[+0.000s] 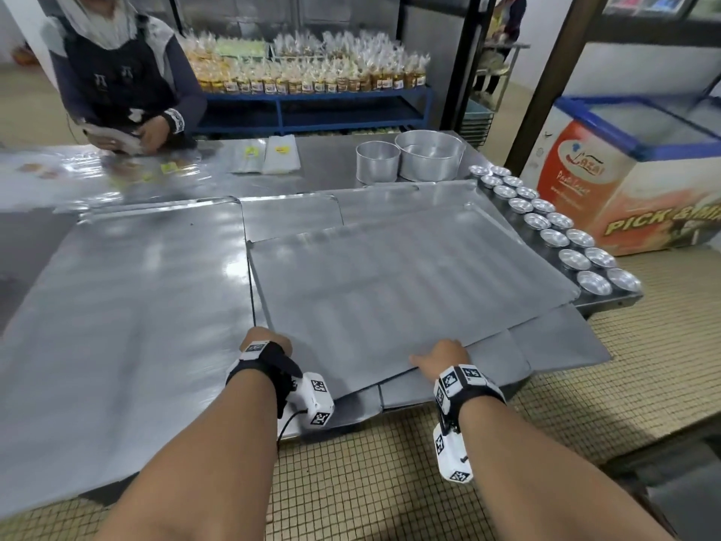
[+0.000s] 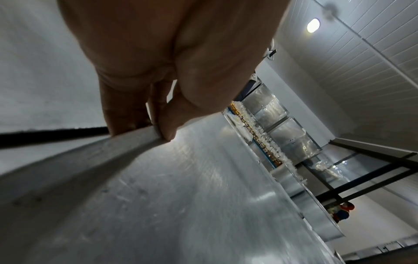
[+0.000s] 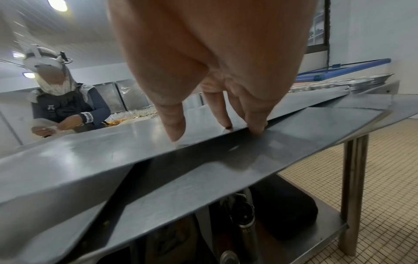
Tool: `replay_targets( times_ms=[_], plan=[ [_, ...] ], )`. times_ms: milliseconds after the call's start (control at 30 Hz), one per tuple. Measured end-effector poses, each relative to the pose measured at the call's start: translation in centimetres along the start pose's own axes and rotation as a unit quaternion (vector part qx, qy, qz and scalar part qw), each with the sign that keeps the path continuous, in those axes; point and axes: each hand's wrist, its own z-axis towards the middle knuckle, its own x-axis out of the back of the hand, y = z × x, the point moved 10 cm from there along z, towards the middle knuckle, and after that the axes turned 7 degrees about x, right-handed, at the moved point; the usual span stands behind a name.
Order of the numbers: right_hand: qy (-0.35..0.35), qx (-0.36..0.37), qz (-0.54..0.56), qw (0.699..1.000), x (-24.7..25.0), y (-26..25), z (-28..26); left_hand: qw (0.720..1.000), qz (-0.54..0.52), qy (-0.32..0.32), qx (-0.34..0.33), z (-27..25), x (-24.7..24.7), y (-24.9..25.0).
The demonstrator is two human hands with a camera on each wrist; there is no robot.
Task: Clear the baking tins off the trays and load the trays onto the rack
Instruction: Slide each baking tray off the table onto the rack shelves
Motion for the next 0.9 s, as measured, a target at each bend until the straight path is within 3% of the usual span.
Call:
replay_targets(
  times_ms=[67, 333, 600, 767, 900],
  plan=[
    [0.002, 0.016, -0.007, 1.000, -0.2, -0.6, -0.4, 0.999, -0.009, -0.051, 0.004, -0.7, 0.4, -0.4],
    [-0.003, 0.070, -0.020, 0.997, -1.7, -1.4, -2.3, 0.998, -0.062, 0.013, 0.027, -5.3, 2.5, -5.8],
    [-0.031, 0.122, -0.051, 0.991, -4.0, 1.1, -5.1, 0.992, -0.083, -0.032, 0.089, -12.6, -1.6, -13.3],
    [0.000, 0.153, -0.048, 0.987, -4.4, 2.8, -7.3, 0.983, -0.127, 0.031, 0.131, -16.5, -3.1, -16.5],
    [0.023, 0.139, 0.020, 0.990, -3.6, 4.1, -8.7, 0.989, -0.081, -0.025, 0.122, -18.7, -5.7, -16.8]
  ],
)
